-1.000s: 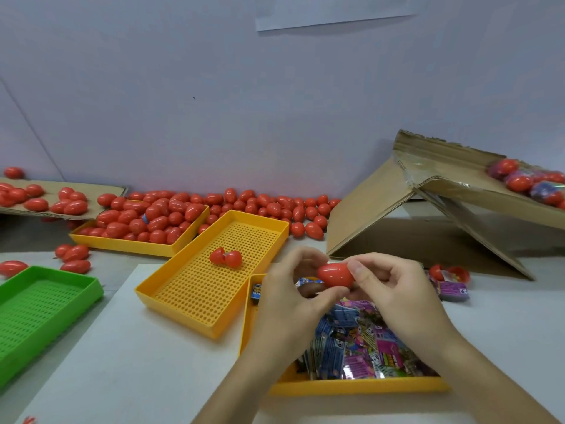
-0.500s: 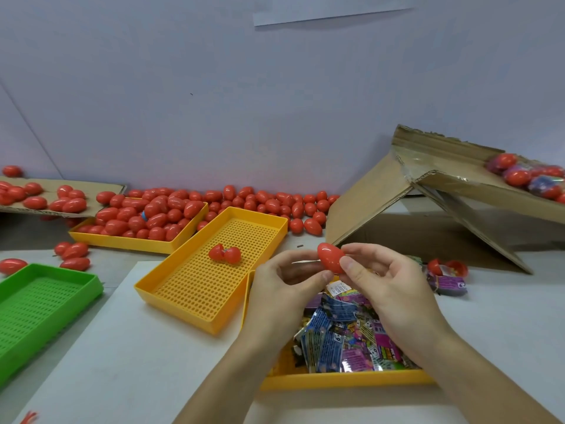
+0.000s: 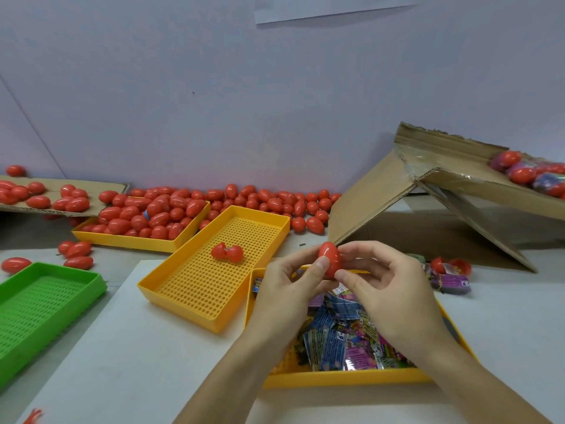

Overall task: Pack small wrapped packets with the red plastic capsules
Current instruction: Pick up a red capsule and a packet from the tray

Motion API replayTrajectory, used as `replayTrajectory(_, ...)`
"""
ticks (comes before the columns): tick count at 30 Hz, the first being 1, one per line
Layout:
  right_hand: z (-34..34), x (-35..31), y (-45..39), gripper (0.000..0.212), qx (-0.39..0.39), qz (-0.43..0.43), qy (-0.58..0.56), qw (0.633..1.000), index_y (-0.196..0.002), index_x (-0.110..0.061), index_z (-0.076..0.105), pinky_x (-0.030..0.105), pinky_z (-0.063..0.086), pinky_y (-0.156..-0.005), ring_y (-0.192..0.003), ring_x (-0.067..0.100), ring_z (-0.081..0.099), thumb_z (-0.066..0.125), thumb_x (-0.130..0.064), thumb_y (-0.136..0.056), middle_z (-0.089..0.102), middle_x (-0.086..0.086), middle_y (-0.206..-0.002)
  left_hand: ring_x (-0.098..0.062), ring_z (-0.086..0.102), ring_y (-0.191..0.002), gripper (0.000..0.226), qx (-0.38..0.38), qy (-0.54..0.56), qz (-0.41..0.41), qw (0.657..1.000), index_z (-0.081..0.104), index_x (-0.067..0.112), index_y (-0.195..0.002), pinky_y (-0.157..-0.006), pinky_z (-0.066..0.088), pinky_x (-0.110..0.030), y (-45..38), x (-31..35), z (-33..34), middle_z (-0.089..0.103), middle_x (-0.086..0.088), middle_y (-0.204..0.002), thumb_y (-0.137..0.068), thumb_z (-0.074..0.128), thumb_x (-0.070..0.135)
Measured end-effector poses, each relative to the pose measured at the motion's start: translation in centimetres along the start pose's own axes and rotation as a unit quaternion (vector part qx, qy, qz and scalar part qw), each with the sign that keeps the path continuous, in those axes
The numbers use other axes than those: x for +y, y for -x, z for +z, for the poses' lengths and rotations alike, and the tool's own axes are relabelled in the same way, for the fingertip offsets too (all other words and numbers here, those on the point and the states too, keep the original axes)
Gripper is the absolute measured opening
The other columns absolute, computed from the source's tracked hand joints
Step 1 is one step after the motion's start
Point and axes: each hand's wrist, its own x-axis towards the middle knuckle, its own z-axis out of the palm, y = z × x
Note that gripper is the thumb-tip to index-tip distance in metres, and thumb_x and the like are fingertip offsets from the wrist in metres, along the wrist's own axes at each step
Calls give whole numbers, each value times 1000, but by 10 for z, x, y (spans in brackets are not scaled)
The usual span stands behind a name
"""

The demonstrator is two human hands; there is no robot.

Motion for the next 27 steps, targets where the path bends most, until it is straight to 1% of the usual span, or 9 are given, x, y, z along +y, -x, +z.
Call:
replayTrajectory(4, 0, 0, 0, 29, 18, -7, 65, 998, -107, -34, 69, 18, 54, -71, -94, 0, 67, 76, -36, -79, 72, -22, -94, -25, 71, -104, 22, 13, 6, -19, 1000, 65, 14, -120, -84, 58, -31, 0, 0, -1, 75, -9, -108, -98, 59, 16)
replayTrajectory(6, 1, -2, 1, 34, 29, -16, 86, 996, -106, -36, 69, 15, 50, -68, -91, 1, 65, 72, -49, -74, 71, -22, -91, -26, 71, -105, 22, -4, 9, -25, 1000, 66, 12, -119, -88, 58, -33, 1, 1, 0, 74, -10, -109, -99, 59, 17)
replayTrajectory(8, 2, -3, 2, 31, 35, -32, 112, 993, -106, -38, 68, 16, 49, -65, -90, 3, 64, 72, -48, -76, 69, -20, -90, -25, 70, -108, 25, -18, 2, -27, 999, 64, 11, -122, -94, 57, -36, 2, 1, 2, 74, -9, -112, -98, 60, 18)
replayTrajectory(10, 2, -2, 2, 32, 31, -41, 122, 991, -108, -41, 66, 17, 49, -64, -91, 3, 63, 78, -37, -79, 67, -20, -92, -26, 68, -111, 26, -22, 24, -36, 999, 63, 8, -124, -96, 55, -36, 2, 2, 3, 72, -11, -117, -100, 56, 15)
replayTrajectory(13, 1, -1, 2, 43, 21, -36, 124, 991, -114, -44, 63, 22, 51, -66, -96, 3, 59, 80, -28, -79, 65, -21, -100, -27, 67, -113, 28, -16, 86, -67, 994, 64, 5, -124, -87, 56, -29, 1, 5, 4, 70, -15, -120, -102, 48, 12)
replayTrajectory(15, 2, -1, 2, 44, 18, -35, 124, 991, -118, -40, 63, 23, 51, -68, -99, 2, 57, 79, -31, -78, 63, -21, -105, -29, 67, -111, 27, -7, 95, -71, 993, 69, 8, -118, -84, 57, -29, 1, 7, 4, 71, -16, -117, -99, 50, 14)
replayTrajectory(18, 3, -2, 2, 49, 9, -41, 128, 991, -123, -34, 66, 23, 51, -71, -102, 2, 57, 72, -44, -75, 62, -21, -109, -31, 69, -108, 24, -4, 106, -70, 992, 72, 10, -108, -79, 58, -27, 0, 7, 4, 73, -17, -112, -95, 53, 14)
replayTrajectory(22, 3, -5, 3, 55, 7, -50, 131, 990, -124, -30, 67, 25, 52, -71, -102, 3, 59, 65, -50, -73, 63, -20, -107, -33, 68, -111, 28, -21, 123, -71, 990, 67, 0, -117, -82, 58, -28, 0, 9, 5, 71, -21, -116, -99, 50, 13)
replayTrajectory(27, 4, -6, 3, 51, 8, -53, 129, 990, -121, -32, 68, 28, 54, -72, -100, 2, 60, 65, -49, -73, 63, -22, -104, -31, 68, -112, 29, -27, 109, -70, 991, 66, 3, -121, -86, 57, -28, 2, 11, 5, 70, -19, -117, -98, 54, 15)
